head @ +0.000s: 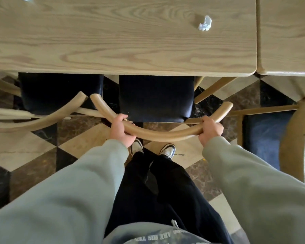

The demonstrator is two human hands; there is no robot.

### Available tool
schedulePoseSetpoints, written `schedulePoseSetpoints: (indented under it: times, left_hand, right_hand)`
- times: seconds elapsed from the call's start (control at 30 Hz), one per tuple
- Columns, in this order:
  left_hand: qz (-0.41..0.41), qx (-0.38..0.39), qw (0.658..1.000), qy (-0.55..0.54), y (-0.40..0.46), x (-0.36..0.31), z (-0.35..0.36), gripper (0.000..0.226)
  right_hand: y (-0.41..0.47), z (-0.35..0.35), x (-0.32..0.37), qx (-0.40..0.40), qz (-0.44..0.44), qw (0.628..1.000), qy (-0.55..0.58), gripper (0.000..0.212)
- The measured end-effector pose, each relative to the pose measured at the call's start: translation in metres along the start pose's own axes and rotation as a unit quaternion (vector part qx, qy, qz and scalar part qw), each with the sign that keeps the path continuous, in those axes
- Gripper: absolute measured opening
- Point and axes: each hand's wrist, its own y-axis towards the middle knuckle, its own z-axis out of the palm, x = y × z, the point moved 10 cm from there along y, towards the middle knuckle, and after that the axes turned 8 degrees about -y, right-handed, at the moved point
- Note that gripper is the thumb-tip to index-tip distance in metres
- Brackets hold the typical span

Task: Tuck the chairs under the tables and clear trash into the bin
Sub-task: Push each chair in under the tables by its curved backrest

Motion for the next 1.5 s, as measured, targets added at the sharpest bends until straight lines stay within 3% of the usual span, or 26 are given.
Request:
schedulePoseSetpoints:
  times: [0.17, 0.47, 0.7, 0.83, 1.0, 1.1, 1.27, 1.5]
  left_hand:
    - [-0.003, 0.028, 1.000, -0.004, 0.005, -0.008, 0.031, 0.030]
    - [-0.016, -0.036, 0.999, -0.029, 0.001, -0.001, 0.030, 0.025]
    - [-0.048, -0.004, 0.998, -0.028, -0.002, -0.005, 0.031, 0.035]
    - [-0.059, 0.038, 0.989, 0.133, -0.001, -0.011, 0.022, 0.036]
    - [-0.027, 0.057, 0.961, 0.269, -0.008, -0.025, 0.020, 0.051]
    - [-0.037, 0.048, 0.945, 0.322, -0.018, -0.019, 0.018, 0.050]
    - [-0.046, 0.051, 0.921, 0.384, -0.044, 0.012, 0.017, 0.044]
    - [-0.012, 0.098, 0.873, 0.478, -0.097, 0.097, 0.069, 0.039]
  right_hand:
    - [0.009, 0.017, 0.038, 0.021, 0.006, 1.000, 0.003, 0.017]
    - [0.015, 0.017, 0.045, 0.002, 0.006, 1.000, -0.012, 0.019]
    - [0.013, 0.016, 0.051, 0.052, -0.009, 0.996, -0.066, 0.024]
    - [0.000, 0.013, 0.046, 0.111, -0.005, 0.992, -0.066, 0.039]
    - [-0.030, -0.009, 0.021, 0.157, -0.004, 0.987, -0.016, 0.024]
    - [-0.042, -0.032, -0.008, 0.170, 0.022, 0.985, 0.026, 0.058]
    - [-0.048, -0.096, -0.034, 0.143, 0.022, 0.986, 0.084, 0.056]
    - [-0.016, -0.238, -0.056, 0.088, 0.043, 0.964, 0.248, 0.061]
